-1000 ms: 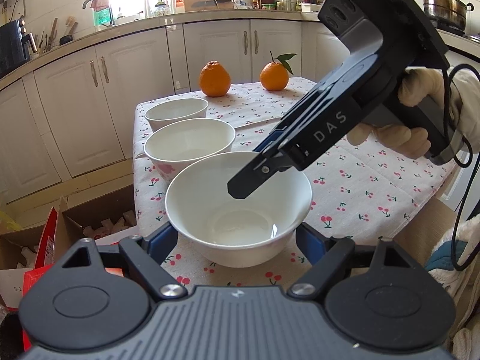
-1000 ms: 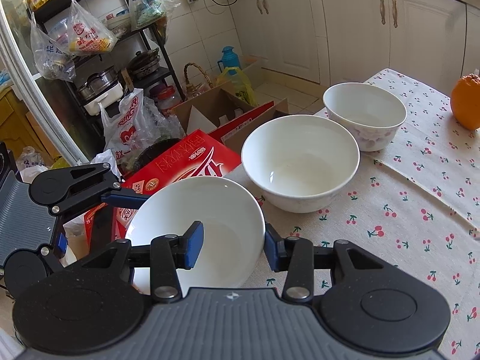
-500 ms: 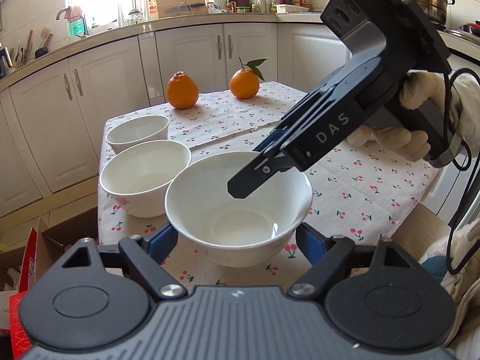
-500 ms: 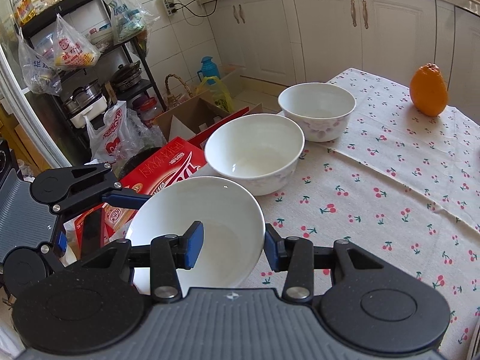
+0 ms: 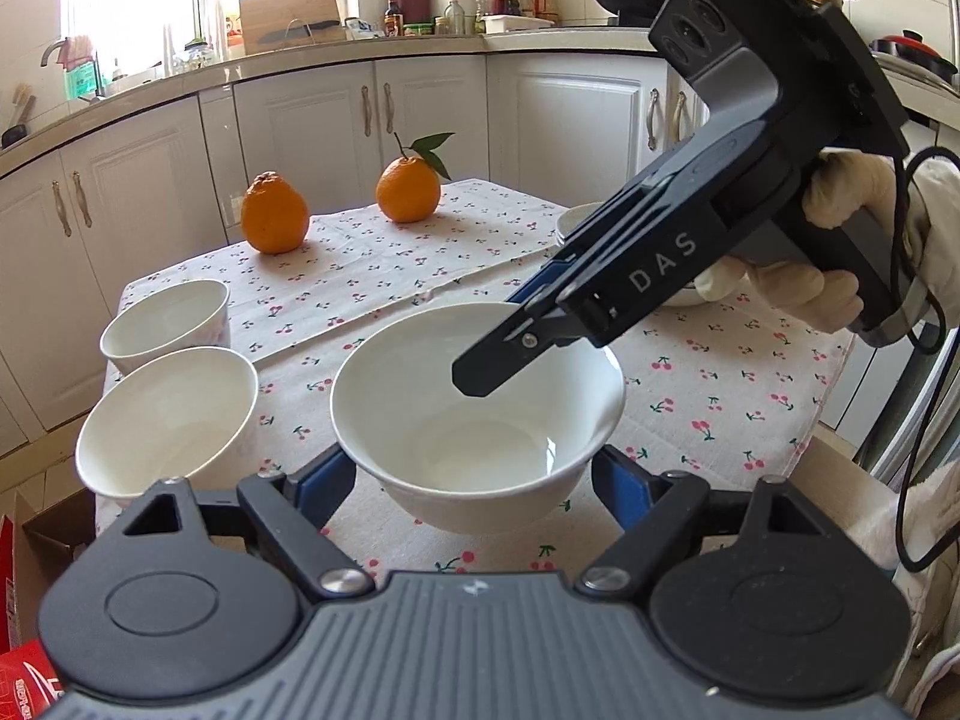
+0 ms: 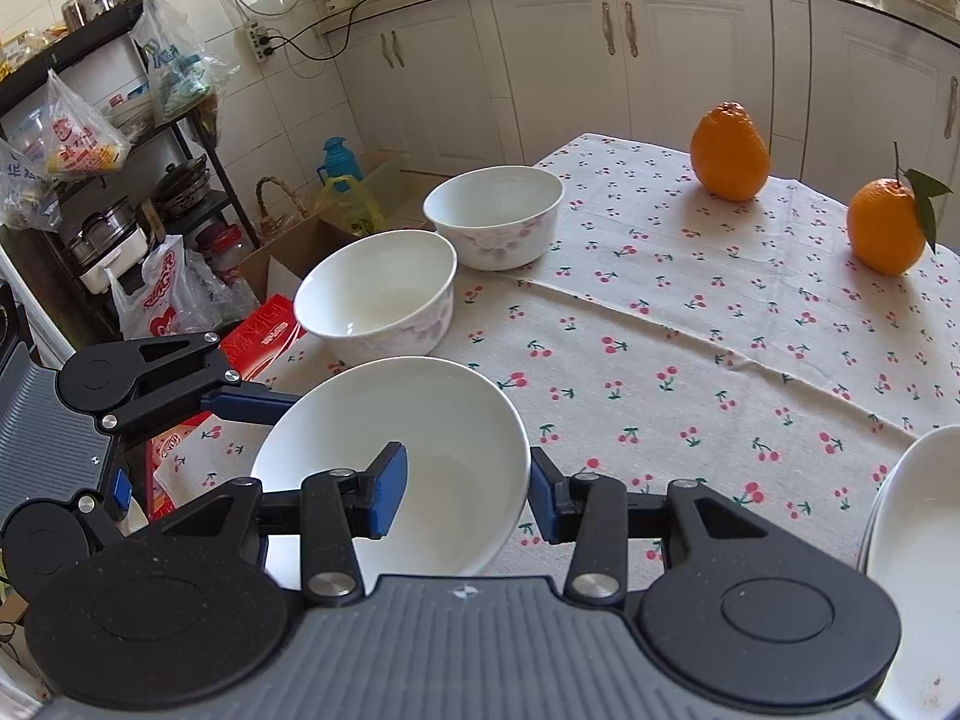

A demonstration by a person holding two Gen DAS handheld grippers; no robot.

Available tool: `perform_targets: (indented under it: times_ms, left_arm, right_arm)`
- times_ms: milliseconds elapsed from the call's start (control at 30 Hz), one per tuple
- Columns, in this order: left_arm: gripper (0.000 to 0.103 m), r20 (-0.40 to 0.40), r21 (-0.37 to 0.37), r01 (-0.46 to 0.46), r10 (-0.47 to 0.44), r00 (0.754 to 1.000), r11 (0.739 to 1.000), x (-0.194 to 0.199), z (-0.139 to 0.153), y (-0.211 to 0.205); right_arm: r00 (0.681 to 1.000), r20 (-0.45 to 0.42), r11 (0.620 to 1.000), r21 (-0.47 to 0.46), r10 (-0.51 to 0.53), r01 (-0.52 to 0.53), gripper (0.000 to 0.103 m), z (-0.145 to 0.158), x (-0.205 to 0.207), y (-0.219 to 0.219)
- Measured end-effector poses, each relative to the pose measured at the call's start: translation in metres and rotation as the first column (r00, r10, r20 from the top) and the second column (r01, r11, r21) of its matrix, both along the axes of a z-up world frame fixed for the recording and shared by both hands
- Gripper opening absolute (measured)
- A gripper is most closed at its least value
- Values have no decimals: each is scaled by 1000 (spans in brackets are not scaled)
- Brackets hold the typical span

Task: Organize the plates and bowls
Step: 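Lift the held bowl and carry it toward the plate stack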

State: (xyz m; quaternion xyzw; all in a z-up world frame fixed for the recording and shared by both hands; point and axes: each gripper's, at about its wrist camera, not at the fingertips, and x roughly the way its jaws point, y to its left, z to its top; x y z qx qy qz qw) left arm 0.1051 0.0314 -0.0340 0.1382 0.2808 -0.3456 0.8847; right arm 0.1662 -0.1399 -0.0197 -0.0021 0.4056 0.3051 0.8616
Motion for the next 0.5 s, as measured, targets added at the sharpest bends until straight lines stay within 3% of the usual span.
perform_targets:
  times_ms: [500]
  left_arm:
    - [85,-30,-6,37,-38,999,999,16,-14,-25]
  right_arm:
    - [997,-12,997,-16,-71,71,48,-12,5,-26]
